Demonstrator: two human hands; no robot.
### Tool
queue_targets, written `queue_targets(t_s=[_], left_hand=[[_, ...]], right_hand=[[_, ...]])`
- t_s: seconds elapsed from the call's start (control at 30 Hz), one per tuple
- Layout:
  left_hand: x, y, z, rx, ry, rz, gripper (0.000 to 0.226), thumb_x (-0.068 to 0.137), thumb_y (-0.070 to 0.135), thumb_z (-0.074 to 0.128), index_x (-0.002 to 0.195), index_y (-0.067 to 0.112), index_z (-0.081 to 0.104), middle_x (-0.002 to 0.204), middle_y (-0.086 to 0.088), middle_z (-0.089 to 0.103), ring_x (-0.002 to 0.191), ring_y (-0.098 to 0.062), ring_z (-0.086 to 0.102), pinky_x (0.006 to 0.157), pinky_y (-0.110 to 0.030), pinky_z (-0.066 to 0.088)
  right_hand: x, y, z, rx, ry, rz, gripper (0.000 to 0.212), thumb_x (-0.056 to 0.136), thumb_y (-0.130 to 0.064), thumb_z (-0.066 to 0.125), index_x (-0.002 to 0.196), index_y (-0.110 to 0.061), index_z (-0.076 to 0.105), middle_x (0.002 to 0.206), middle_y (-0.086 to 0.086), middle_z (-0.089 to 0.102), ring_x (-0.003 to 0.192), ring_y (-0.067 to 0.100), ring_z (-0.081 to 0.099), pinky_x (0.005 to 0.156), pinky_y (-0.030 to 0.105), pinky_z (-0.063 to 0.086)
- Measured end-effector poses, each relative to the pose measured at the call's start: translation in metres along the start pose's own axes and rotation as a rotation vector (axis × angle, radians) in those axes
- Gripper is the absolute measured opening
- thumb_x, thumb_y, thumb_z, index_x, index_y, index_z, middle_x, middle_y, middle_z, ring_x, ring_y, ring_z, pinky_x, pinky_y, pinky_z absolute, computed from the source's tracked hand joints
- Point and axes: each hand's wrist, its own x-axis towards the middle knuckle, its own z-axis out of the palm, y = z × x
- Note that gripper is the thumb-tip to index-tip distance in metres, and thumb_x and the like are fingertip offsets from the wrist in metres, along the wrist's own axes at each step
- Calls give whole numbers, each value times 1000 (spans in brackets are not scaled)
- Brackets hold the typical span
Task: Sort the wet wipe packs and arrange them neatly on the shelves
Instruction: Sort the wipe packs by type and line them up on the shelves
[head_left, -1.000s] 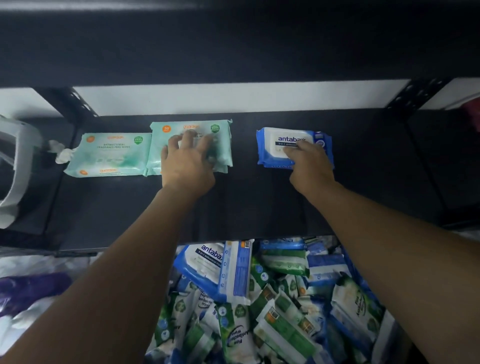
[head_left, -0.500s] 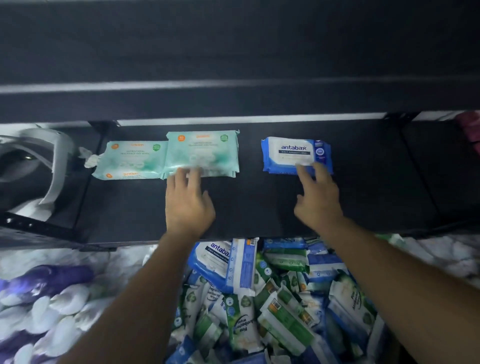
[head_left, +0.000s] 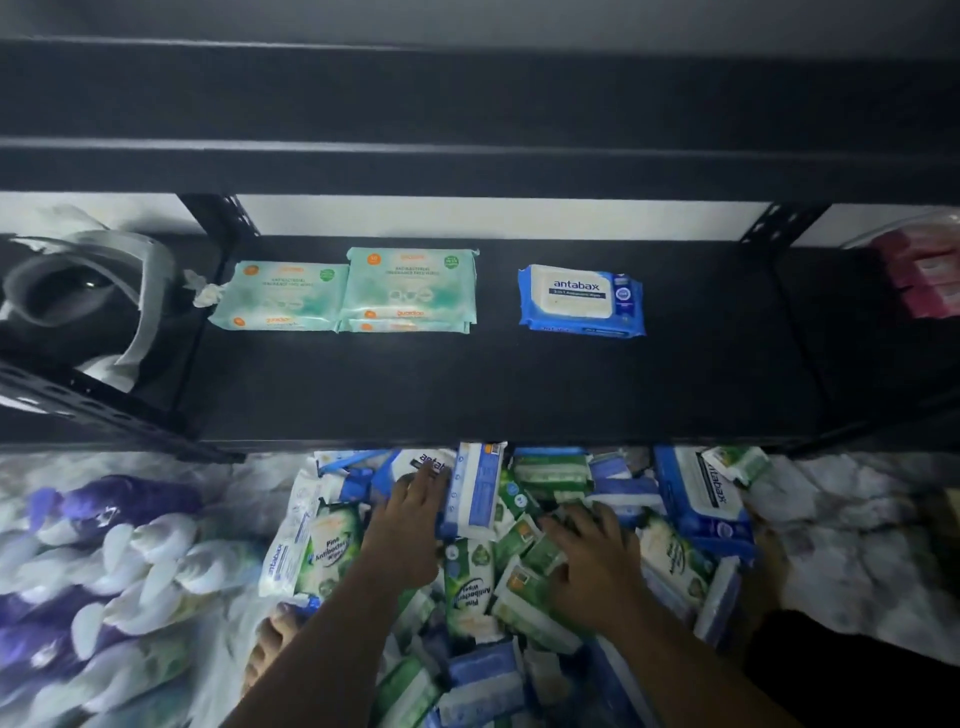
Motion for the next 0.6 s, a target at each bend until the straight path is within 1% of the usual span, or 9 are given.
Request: queue_targets(t_s=[0.07, 0.1, 0.17, 0.27, 0.33, 0.37, 0.47, 0.53, 0.6], left_hand=[[7, 0, -5, 91, 32, 10, 111, 80, 31, 72, 159, 26, -5, 161, -12, 13, 142, -35, 26, 115, -51, 34], [11, 0, -9, 121, 41, 11, 107, 81, 34, 72, 159, 27, 0, 157, -13, 18, 138, -34, 29, 112, -49, 37], [20, 1, -16, 178, 27, 22, 98, 84, 40, 72, 158, 26, 9, 153, -16, 21, 135, -35, 31, 110, -49, 38], [30, 1, -13, 211, 19, 37, 93, 80, 42, 74, 154, 24, 19, 147, -17, 24, 133, -34, 34, 108, -48, 39], [34, 1, -7, 200, 75, 45, 93, 74, 45, 78, 148, 22, 27, 139, -13, 29, 127, -30, 37, 104, -46, 43], [35, 1, -5, 202, 102, 56, 92, 71, 47, 79, 145, 20, 31, 136, -11, 32, 124, -29, 39, 102, -45, 44], [33, 3, -8, 208, 106, 86, 91, 64, 45, 79, 139, 20, 34, 137, -6, 36, 128, -26, 38, 107, -44, 39], [28, 3, -15, 178, 51, 72, 97, 64, 39, 80, 144, 19, 28, 145, -4, 36, 138, -25, 34, 117, -47, 30], [21, 4, -20, 136, -8, 31, 104, 67, 40, 80, 150, 19, 21, 154, -3, 34, 145, -24, 31, 122, -54, 20]], right_hand=[[1, 1, -4, -37, -18, 5, 72, 73, -43, 41, 145, -38, 35, 154, -5, 28, 147, 29, 14, 113, 50, 22], [2, 2, -4, -57, -28, 11, 71, 73, -44, 44, 143, -37, 34, 156, -4, 27, 147, 29, 11, 114, 50, 21], [4, 4, -4, -69, -61, 20, 71, 73, -49, 48, 141, -37, 32, 158, -4, 24, 148, 28, 6, 114, 49, 19], [5, 7, -3, -54, -105, 26, 77, 76, -52, 54, 146, -40, 23, 161, -7, 20, 149, 29, -1, 115, 51, 15], [8, 7, -5, -41, -130, 35, 84, 78, -49, 57, 151, -39, 17, 162, -10, 19, 149, 30, -3, 115, 52, 14], [9, 6, -6, -41, -142, 39, 84, 79, -47, 58, 152, -39, 18, 162, -10, 19, 148, 30, -3, 115, 52, 15], [11, 3, -8, -37, -140, 52, 77, 79, -42, 60, 149, -37, 28, 160, -9, 20, 148, 30, 0, 114, 50, 16], [10, 1, -7, -14, -107, 61, 78, 78, -38, 62, 149, -36, 29, 158, -9, 24, 147, 29, 5, 114, 49, 17], [6, -1, -4, -8, -62, 68, 81, 76, -36, 64, 150, -34, 30, 156, -9, 29, 145, 26, 12, 113, 47, 19]])
